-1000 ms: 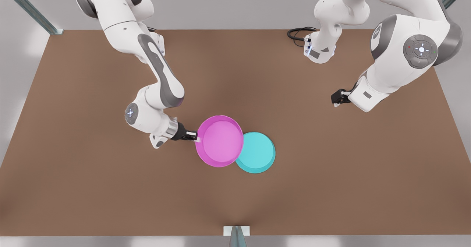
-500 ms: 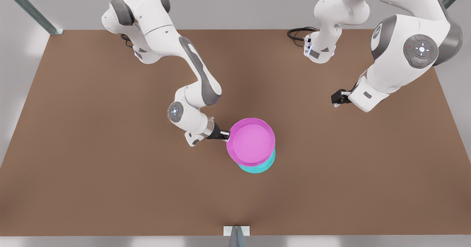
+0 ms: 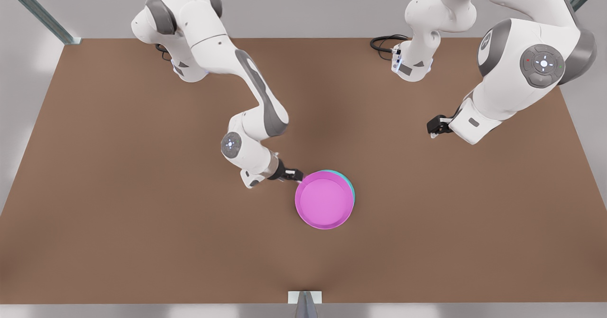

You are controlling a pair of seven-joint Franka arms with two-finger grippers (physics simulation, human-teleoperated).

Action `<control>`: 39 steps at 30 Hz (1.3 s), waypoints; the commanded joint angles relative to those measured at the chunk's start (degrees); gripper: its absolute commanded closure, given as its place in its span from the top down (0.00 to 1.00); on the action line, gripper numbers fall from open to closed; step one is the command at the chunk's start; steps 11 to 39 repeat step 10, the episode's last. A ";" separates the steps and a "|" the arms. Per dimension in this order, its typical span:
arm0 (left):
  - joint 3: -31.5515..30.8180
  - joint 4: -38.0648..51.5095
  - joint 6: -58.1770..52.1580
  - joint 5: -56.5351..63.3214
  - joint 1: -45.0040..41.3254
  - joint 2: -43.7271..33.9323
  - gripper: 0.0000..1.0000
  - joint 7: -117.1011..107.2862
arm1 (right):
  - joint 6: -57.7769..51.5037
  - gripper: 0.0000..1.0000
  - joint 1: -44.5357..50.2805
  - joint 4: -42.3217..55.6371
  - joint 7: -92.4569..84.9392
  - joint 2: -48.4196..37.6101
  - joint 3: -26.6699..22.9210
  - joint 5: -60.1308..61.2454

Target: Flip the blue plate over with the left arm, and stack the pink plate on top of the blue plate with the right arm

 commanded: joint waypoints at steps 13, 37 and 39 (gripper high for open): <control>-2.02 0.79 0.41 0.01 -0.56 0.28 1.00 0.53 | -34.04 1.00 -32.99 -11.99 -27.30 -31.45 -0.79 -46.94; -2.02 0.79 0.41 0.01 -0.56 0.28 1.00 0.53 | -34.04 1.00 -32.99 -11.99 -27.30 -31.45 -0.79 -46.94; -2.02 0.79 0.41 0.01 -0.56 0.28 1.00 0.53 | -34.04 1.00 -32.99 -11.99 -27.30 -31.45 -0.79 -46.94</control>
